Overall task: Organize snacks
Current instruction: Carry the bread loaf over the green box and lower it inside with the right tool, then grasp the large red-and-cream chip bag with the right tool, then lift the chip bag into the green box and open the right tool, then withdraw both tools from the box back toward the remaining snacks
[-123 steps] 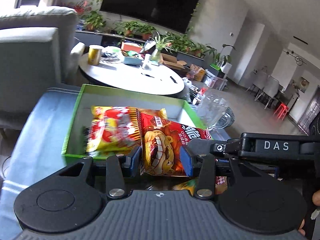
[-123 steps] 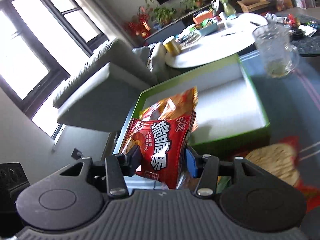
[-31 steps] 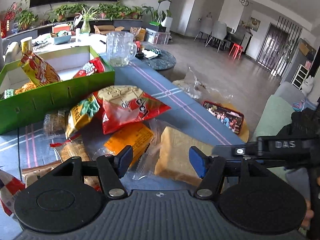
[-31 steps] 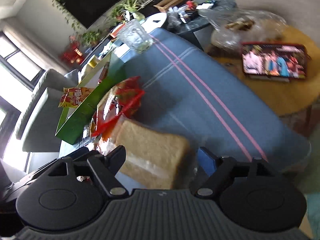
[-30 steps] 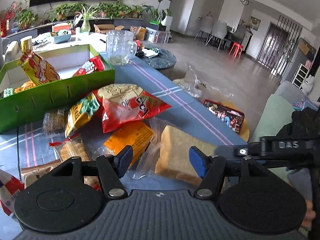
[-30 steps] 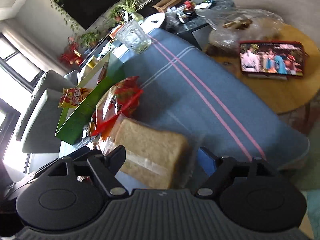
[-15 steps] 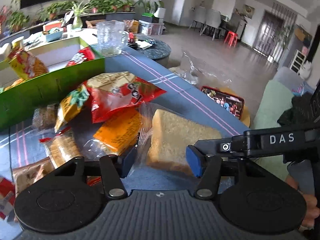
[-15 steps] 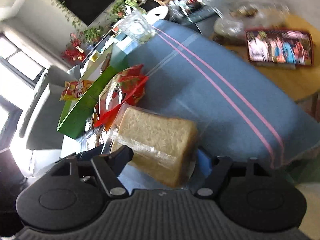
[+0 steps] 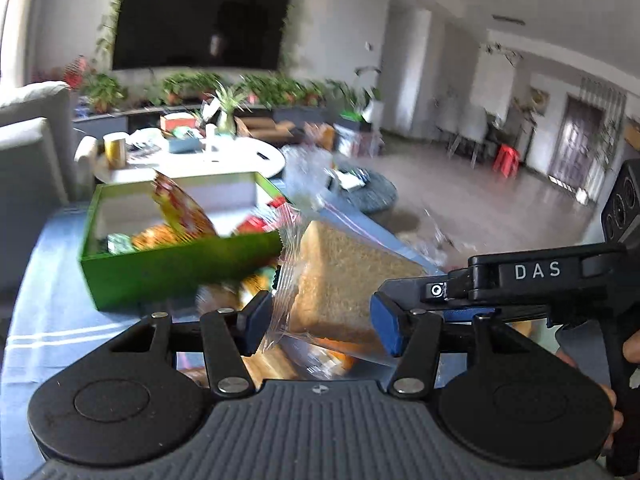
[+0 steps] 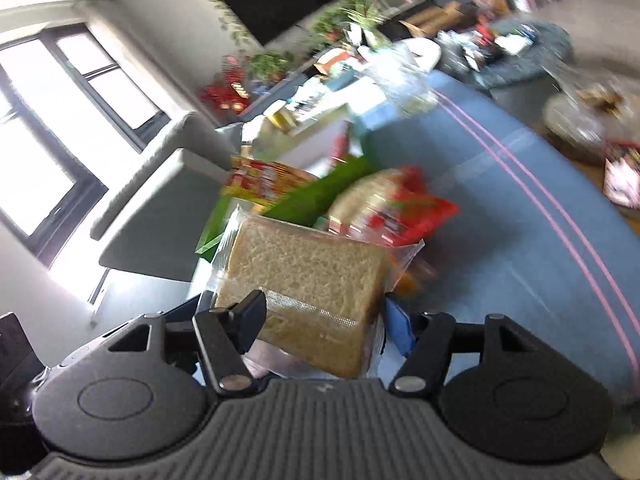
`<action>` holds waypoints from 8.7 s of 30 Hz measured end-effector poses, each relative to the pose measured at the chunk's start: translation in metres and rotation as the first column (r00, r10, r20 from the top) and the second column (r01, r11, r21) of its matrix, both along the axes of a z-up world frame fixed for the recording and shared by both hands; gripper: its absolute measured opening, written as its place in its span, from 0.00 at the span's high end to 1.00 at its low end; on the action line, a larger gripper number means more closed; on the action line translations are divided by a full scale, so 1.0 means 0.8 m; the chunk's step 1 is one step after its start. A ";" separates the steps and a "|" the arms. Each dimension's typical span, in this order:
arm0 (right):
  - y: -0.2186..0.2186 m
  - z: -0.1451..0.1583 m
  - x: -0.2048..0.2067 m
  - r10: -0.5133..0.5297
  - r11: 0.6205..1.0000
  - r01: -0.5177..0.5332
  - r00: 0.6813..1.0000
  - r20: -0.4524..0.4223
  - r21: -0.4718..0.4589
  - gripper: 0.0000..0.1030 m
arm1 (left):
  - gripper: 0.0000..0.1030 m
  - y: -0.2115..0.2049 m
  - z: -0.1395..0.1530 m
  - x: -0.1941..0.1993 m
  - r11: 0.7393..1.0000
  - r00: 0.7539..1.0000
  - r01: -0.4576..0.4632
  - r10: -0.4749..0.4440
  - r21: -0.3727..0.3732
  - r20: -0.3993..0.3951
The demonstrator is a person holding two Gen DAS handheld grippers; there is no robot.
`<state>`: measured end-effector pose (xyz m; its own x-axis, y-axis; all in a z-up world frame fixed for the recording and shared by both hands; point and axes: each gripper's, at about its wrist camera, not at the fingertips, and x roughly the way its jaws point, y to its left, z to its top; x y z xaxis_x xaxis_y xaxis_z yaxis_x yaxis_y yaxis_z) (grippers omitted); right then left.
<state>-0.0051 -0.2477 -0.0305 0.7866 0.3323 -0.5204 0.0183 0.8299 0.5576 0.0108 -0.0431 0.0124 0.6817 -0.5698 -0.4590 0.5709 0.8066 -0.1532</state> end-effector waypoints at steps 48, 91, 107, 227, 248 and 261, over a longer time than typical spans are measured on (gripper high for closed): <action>0.067 0.076 0.269 0.131 0.986 -0.105 0.969 0.212 -0.130 0.32 | 0.49 0.022 0.044 0.261 0.959 0.955 -0.284 0.283 -0.008 0.084; 0.048 0.060 0.260 0.176 0.968 -0.149 0.977 0.122 -0.201 0.31 | 0.39 0.088 0.000 0.241 0.944 0.945 -0.328 0.328 -0.022 -0.006; -0.011 -0.008 0.181 0.046 0.969 -0.049 0.999 -0.018 -0.241 0.31 | 0.35 0.043 -0.018 0.137 0.976 0.975 -0.218 0.217 -0.016 -0.049; -0.008 0.012 0.335 0.152 0.984 -0.153 0.988 -0.025 -0.095 0.44 | 0.34 -0.085 -0.021 0.327 0.983 0.975 -0.173 0.180 0.060 -0.133; 0.003 0.066 0.228 0.178 0.973 -0.160 0.979 0.102 -0.164 0.42 | 0.32 -0.003 0.033 0.205 0.971 0.971 -0.238 0.237 -0.018 -0.033; 0.036 0.015 0.158 0.239 0.948 -0.222 0.970 0.048 -0.229 0.40 | 0.29 0.073 -0.032 0.106 0.948 0.938 -0.313 0.317 0.050 -0.139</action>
<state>0.1210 -0.2192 -0.0186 0.7412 0.3924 -0.5446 -0.2221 0.9090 0.3528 0.0952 0.0154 -0.0132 0.7500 -0.3222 -0.5776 0.2600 0.9466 -0.1904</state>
